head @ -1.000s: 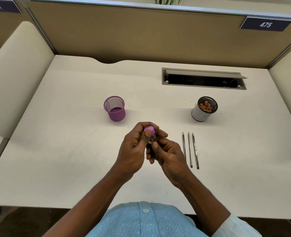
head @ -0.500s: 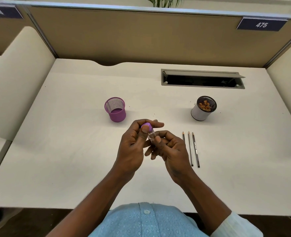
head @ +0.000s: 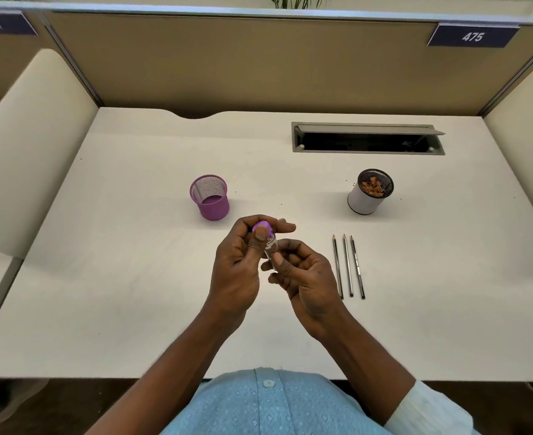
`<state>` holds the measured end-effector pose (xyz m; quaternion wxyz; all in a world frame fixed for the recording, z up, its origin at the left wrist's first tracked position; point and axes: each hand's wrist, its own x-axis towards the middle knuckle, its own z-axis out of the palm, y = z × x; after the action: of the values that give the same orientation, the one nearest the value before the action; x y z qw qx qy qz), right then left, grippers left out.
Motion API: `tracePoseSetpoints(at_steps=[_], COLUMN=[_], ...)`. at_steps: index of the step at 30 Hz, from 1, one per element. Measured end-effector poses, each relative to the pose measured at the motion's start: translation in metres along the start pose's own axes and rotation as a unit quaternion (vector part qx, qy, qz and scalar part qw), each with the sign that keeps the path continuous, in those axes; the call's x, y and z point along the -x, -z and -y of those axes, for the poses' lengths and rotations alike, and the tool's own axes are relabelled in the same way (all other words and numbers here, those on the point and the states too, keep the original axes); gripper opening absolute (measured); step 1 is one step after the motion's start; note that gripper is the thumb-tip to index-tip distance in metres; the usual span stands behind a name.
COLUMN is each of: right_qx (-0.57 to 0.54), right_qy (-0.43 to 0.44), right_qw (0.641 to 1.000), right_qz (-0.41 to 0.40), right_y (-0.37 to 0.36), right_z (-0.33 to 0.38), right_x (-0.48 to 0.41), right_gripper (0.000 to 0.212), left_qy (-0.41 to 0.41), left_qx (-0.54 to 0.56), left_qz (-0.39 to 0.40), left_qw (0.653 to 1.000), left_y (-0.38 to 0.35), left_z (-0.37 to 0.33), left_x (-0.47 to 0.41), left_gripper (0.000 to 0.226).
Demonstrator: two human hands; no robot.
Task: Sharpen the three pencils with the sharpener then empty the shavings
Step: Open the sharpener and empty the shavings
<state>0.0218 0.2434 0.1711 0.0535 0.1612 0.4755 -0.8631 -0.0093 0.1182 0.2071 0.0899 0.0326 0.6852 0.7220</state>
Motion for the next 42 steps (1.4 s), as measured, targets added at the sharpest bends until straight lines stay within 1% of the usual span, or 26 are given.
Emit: tracePoseSetpoints(at_steps=[3, 5, 10, 14, 20, 23, 25, 30, 35, 38, 42], right_qx=[-0.006, 0.010, 0.021, 0.014, -0.015, -0.024, -0.018, -0.008, 0.019, 0.025, 0.041], right_qy=[-0.018, -0.017, -0.012, -0.002, -0.021, -0.032, -0.028, -0.014, 0.012, 0.023, 0.032], right_qw=[1.000, 1.000, 1.000, 1.000, 1.000, 0.998, 0.998, 0.999, 0.999, 0.999, 0.998], right_qz=[0.002, 0.010, 0.014, 0.018, 0.016, 0.041, 0.050, 0.042, 0.028, 0.021, 0.020], right_y=[0.000, 0.000, 0.002, 0.001, 0.000, 0.001, 0.002, 0.004, 0.007, 0.009, 0.011], right_z=[0.001, 0.002, 0.000, 0.000, 0.001, 0.000, 0.000, -0.001, 0.001, 0.003, 0.002], right_x=[0.002, 0.004, 0.005, 0.004, 0.003, 0.004, 0.004, 0.002, 0.001, 0.001, 0.002], right_gripper=[0.030, 0.031, 0.041, 0.030, 0.025, 0.025, 0.026, 0.033, 0.031, 0.028, 0.031], left_qy=[0.005, 0.006, -0.006, -0.008, 0.000, 0.007, 0.010, 0.014, 0.006, 0.008, 0.022], left_qx=[0.010, 0.019, 0.011, 0.006, -0.005, 0.003, 0.011, 0.032, 0.015, 0.025, 0.049], left_qz=[-0.001, 0.000, 0.001, 0.000, -0.007, -0.012, -0.012, -0.011, -0.025, -0.033, -0.040], left_qw=[1.000, 1.000, 1.000, 1.000, 1.000, 1.000, 1.000, 0.999, 1.000, 0.999, 0.998], left_y=[-0.001, -0.001, 0.001, 0.002, 0.002, 0.002, 0.002, 0.003, 0.005, 0.006, 0.005], left_z=[-0.001, -0.001, 0.000, 0.000, 0.001, -0.001, -0.002, -0.001, 0.003, 0.003, 0.003], left_x=[0.002, 0.003, 0.002, 0.002, 0.004, 0.005, 0.005, 0.004, 0.002, 0.002, 0.003], left_gripper=[0.027, 0.027, 0.028, 0.028, 0.028, 0.030, 0.031, 0.031, 0.025, 0.030, 0.037])
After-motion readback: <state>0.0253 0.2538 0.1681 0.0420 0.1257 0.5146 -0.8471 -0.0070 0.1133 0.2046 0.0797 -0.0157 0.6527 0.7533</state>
